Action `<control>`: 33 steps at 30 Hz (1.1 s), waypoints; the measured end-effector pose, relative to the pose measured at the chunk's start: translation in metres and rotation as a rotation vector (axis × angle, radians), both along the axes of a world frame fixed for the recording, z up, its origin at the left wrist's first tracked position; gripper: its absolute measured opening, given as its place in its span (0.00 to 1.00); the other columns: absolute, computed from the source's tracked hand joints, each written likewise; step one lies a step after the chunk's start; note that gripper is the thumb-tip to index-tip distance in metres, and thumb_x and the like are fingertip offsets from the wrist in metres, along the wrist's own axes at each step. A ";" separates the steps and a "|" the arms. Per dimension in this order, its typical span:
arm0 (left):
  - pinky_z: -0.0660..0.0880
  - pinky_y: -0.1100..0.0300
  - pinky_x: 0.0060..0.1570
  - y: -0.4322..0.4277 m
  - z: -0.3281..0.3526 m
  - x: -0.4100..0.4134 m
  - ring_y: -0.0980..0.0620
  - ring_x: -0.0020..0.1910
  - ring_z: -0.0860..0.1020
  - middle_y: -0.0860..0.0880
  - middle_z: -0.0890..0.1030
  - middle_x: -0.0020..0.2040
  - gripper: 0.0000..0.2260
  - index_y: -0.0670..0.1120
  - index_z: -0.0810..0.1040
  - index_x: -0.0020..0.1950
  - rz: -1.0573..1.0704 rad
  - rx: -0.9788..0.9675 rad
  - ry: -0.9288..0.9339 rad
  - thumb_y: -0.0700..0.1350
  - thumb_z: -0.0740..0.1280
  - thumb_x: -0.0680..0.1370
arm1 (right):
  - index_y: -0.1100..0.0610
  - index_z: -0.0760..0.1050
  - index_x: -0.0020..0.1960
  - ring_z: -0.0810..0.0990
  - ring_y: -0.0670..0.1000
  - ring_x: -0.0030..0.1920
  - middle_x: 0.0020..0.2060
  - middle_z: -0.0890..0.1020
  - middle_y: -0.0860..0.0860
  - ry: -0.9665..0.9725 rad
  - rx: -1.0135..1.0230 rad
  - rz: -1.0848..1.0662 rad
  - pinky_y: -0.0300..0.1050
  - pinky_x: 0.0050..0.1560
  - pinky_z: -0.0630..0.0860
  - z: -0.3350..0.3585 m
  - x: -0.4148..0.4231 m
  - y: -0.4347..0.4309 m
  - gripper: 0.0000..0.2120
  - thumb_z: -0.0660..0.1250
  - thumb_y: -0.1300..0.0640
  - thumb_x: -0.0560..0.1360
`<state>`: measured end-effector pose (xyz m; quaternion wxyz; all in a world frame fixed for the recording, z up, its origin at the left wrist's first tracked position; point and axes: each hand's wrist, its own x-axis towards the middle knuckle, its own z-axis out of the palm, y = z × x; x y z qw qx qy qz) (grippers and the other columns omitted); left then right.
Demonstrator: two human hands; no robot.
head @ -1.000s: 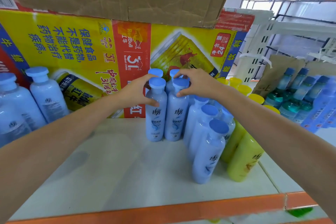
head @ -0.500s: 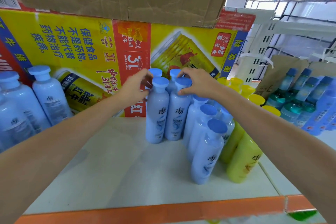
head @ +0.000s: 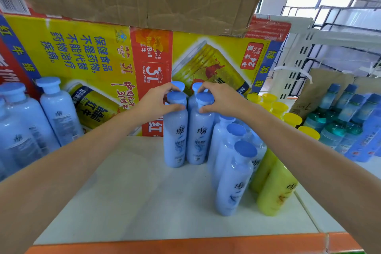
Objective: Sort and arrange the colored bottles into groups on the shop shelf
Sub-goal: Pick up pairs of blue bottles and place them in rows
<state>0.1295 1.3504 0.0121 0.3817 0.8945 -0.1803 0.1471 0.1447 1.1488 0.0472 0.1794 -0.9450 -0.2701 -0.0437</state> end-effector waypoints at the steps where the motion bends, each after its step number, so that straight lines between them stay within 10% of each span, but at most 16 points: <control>1: 0.67 0.68 0.44 0.001 0.001 0.001 0.55 0.50 0.74 0.49 0.77 0.53 0.18 0.43 0.74 0.58 -0.013 0.018 -0.016 0.44 0.72 0.71 | 0.56 0.70 0.61 0.78 0.61 0.48 0.51 0.79 0.60 -0.001 0.002 0.001 0.51 0.46 0.72 0.000 0.000 0.000 0.23 0.73 0.53 0.69; 9: 0.62 0.82 0.46 -0.002 0.002 0.007 0.55 0.52 0.71 0.51 0.73 0.53 0.17 0.40 0.71 0.60 -0.089 0.051 -0.026 0.38 0.70 0.73 | 0.55 0.69 0.62 0.75 0.56 0.42 0.53 0.78 0.58 -0.002 -0.016 0.006 0.47 0.42 0.68 0.000 0.002 0.000 0.23 0.72 0.53 0.70; 24: 0.67 0.61 0.55 -0.004 -0.048 -0.015 0.54 0.58 0.71 0.51 0.72 0.60 0.32 0.45 0.66 0.65 0.058 -0.301 0.078 0.43 0.77 0.65 | 0.57 0.66 0.64 0.69 0.51 0.33 0.32 0.69 0.49 -0.016 -0.013 0.019 0.45 0.33 0.62 -0.007 -0.003 0.002 0.27 0.72 0.51 0.70; 33: 0.69 0.76 0.44 0.001 -0.052 -0.010 0.53 0.52 0.73 0.53 0.73 0.54 0.32 0.46 0.66 0.65 0.008 -0.254 0.059 0.36 0.76 0.65 | 0.59 0.66 0.63 0.63 0.40 0.31 0.32 0.64 0.42 -0.030 0.023 -0.001 0.35 0.30 0.58 -0.005 -0.002 0.004 0.25 0.72 0.54 0.71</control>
